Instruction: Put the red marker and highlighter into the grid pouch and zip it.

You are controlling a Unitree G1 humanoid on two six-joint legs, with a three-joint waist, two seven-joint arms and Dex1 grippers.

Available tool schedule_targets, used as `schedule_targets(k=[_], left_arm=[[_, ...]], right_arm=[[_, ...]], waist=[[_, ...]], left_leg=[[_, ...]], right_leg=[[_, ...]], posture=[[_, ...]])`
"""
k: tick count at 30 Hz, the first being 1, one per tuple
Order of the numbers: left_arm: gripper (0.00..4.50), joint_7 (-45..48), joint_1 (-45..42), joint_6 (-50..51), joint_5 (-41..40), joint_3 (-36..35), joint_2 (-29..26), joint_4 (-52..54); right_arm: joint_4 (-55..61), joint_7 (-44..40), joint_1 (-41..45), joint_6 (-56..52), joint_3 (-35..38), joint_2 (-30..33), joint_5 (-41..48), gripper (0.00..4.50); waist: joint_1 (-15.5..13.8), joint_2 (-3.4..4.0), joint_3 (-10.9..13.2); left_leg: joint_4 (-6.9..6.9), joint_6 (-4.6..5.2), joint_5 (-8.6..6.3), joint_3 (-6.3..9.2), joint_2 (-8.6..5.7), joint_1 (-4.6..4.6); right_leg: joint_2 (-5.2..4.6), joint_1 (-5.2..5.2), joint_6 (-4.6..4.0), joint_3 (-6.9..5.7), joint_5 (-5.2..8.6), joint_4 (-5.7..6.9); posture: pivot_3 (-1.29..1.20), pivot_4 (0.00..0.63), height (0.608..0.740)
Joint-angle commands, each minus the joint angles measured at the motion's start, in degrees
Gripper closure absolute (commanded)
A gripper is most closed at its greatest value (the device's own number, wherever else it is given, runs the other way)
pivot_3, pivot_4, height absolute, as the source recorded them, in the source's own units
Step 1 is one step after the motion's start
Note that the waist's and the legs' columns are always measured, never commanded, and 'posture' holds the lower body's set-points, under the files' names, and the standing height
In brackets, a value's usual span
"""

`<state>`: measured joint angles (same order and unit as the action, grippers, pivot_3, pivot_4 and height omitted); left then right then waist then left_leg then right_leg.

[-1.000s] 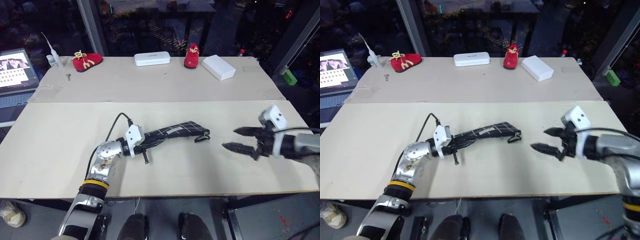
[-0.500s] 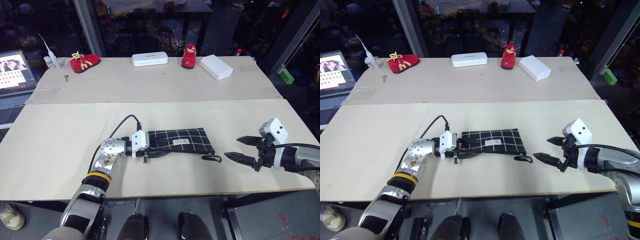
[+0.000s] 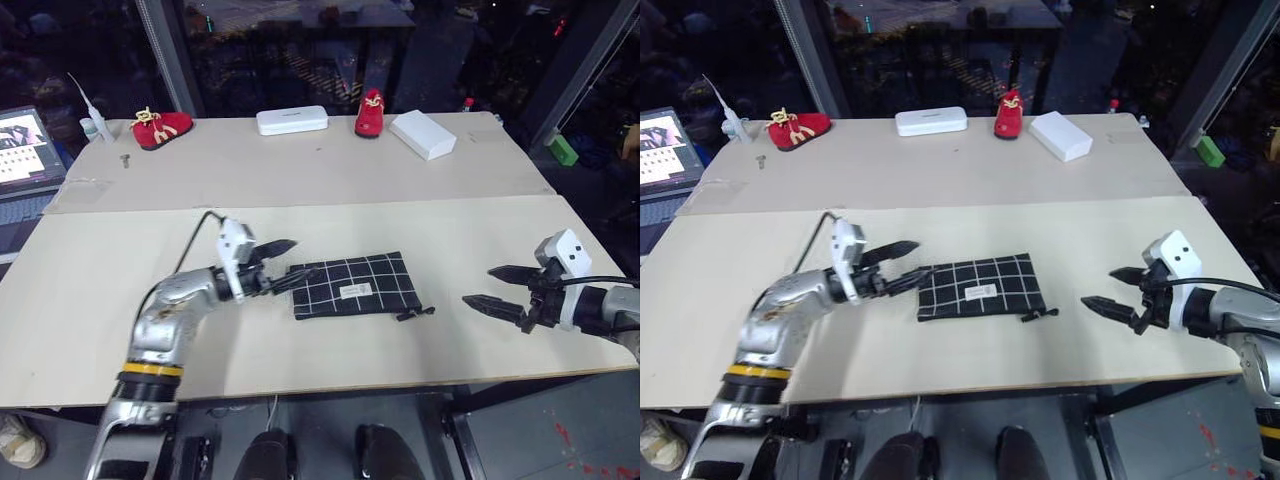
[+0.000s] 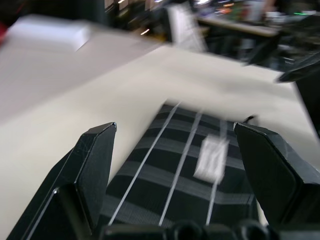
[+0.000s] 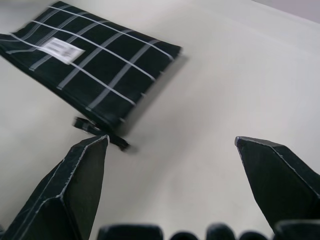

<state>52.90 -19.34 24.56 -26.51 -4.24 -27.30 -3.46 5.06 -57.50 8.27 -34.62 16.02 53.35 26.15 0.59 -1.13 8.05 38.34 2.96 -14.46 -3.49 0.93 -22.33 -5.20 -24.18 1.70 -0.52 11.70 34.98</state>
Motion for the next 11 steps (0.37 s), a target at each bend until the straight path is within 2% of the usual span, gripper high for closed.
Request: schedule_targets(k=[1, 6, 11], left_arm=[[0.43, -3.8, 5.0, 1.0, -1.6, -8.1, -3.6, 2.8], [0.43, -7.5, 8.6, 1.3, -3.0, -12.6, -3.5, 4.6], [0.43, -9.1, 9.3, 2.2, -4.4, -12.1, -1.9, 7.2]], right_arm=[[-5.1, -0.2, 2.7, 3.1, 2.1, -1.1, 0.8, 0.00], [-13.1, 0.3, 6.7, 5.1, -0.3, -3.0, -1.2, 0.00], [-19.3, 0.2, 10.9, 7.1, -2.7, -4.1, -3.2, 0.00]], waist=[[0.1, -0.02, 0.0], [-0.5, -0.04, 0.0], [-1.1, -0.04, 0.0]], left_leg=[[0.00, 0.00, 0.00, -0.01, 0.00, 0.01], [0.02, -0.02, 0.01, -0.04, -0.03, 0.04], [0.01, -0.03, 0.01, -0.06, -0.04, 0.01]], right_leg=[[-0.03, 0.02, -0.01, 0.03, -0.01, 0.00], [-0.14, 0.06, -0.03, 0.01, -0.02, -0.03], [-0.15, 0.03, -0.05, 0.00, -0.02, -0.05]], posture=[[0.00, 0.150, 0.740], [0.00, 0.150, 0.740], [0.00, 0.150, 0.740]])
